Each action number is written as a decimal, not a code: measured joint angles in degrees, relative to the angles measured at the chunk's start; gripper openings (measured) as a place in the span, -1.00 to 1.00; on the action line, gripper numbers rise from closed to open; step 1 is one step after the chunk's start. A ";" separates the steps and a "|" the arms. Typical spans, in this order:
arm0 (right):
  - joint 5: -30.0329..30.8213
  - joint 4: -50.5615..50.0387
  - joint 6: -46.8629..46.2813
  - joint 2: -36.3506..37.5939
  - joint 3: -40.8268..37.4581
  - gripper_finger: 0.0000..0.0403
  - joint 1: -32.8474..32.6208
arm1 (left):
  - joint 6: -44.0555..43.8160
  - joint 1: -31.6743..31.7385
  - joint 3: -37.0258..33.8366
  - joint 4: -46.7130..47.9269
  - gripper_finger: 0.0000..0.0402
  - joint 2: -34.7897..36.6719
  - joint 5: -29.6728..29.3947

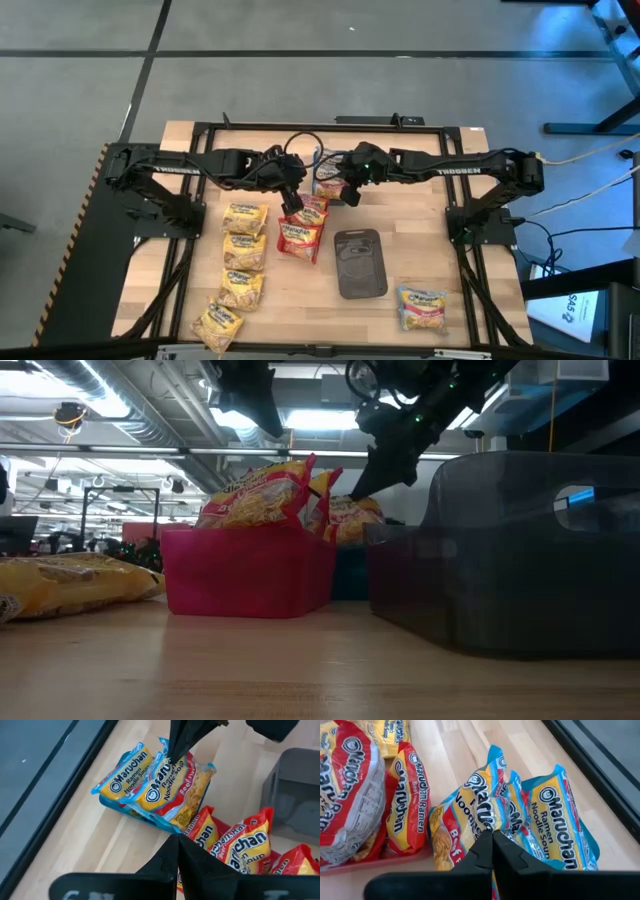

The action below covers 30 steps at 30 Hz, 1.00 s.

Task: Sort Maruchan noodles
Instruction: Put the blue bag into the blue bin

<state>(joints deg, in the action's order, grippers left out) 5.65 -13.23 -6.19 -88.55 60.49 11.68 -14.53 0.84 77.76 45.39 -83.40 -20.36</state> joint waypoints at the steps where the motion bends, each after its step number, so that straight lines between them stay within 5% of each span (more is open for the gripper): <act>1: 0.00 -0.06 0.57 0.00 0.00 -0.96 0.00 | -0.38 -0.16 0.00 -0.01 -1.00 0.00 -0.02; 8: -0.08 -0.54 0.86 0.63 0.00 -0.67 0.00 | -0.64 -1.44 0.13 0.50 -1.00 1.65 -2.55; 19: 5.34 -5.16 -1.51 2.47 4.37 0.00 -0.02 | -8.10 -4.63 0.07 14.24 -1.00 11.77 -12.90; 25: -5.69 -13.06 -8.52 1.84 13.09 0.02 -1.64 | -10.23 -7.13 0.07 20.68 -1.00 15.14 -11.67; 30: -2.25 -16.61 -11.33 -2.55 12.83 -0.16 -4.33 | -13.08 -8.90 -0.27 29.61 -1.00 15.82 -12.97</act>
<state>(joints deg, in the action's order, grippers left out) 3.39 -29.85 -17.52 -91.10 73.32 7.35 -27.62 -8.06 77.49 75.01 -67.58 -33.33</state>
